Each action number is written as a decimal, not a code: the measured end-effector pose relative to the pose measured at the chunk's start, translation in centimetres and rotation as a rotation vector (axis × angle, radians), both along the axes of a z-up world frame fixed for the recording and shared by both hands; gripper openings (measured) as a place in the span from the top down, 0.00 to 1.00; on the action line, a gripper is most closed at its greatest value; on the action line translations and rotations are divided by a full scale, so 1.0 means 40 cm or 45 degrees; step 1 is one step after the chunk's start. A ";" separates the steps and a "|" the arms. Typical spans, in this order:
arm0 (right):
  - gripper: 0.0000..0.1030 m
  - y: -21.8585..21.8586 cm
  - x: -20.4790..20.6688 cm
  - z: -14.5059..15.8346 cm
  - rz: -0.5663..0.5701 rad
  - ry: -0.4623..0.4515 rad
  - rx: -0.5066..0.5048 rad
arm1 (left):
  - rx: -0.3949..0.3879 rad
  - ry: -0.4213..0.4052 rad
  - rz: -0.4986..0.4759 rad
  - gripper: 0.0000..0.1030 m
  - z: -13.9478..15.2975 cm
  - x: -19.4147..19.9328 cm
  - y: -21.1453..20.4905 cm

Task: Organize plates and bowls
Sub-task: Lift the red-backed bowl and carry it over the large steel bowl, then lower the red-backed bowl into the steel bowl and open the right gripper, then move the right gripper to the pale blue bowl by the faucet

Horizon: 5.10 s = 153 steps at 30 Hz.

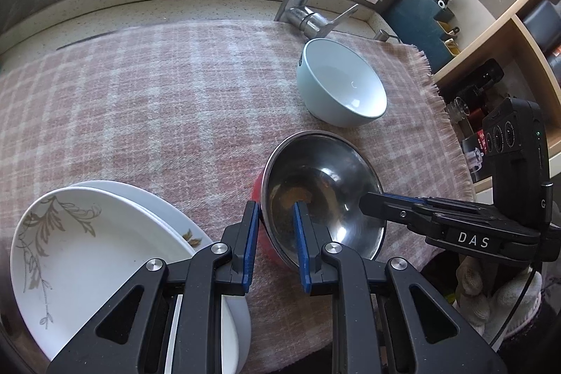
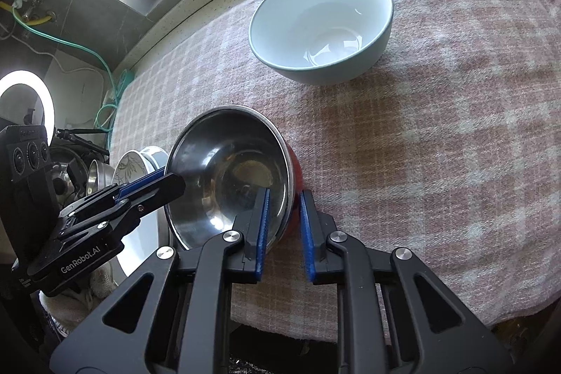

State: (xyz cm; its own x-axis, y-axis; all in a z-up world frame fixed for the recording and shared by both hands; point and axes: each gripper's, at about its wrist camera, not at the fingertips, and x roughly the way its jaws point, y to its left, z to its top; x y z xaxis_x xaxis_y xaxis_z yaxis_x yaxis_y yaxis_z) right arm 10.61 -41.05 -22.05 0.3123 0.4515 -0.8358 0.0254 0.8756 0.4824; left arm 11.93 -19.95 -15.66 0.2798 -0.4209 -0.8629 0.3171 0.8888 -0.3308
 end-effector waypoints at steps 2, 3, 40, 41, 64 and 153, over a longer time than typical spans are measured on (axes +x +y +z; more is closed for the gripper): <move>0.83 -0.003 -0.003 0.010 -0.006 -0.010 -0.008 | -0.007 -0.007 -0.009 0.83 0.007 0.000 -0.002; 0.83 -0.003 -0.007 0.015 -0.009 -0.014 -0.011 | -0.010 -0.010 -0.012 0.83 0.010 -0.001 -0.003; 0.83 0.496 -0.002 0.255 0.324 -0.241 0.007 | -0.185 -0.192 0.347 0.82 0.193 -0.091 0.496; 0.83 0.518 -0.002 0.254 0.344 -0.242 0.011 | -0.184 -0.196 0.366 0.82 0.193 -0.098 0.519; 0.83 0.904 -0.003 0.205 0.677 -0.273 -0.040 | -0.078 -0.175 0.708 0.83 0.136 -0.191 0.811; 0.02 0.452 -0.010 0.233 0.111 -0.402 -0.192 | -0.016 -0.225 0.464 0.53 0.159 -0.119 0.628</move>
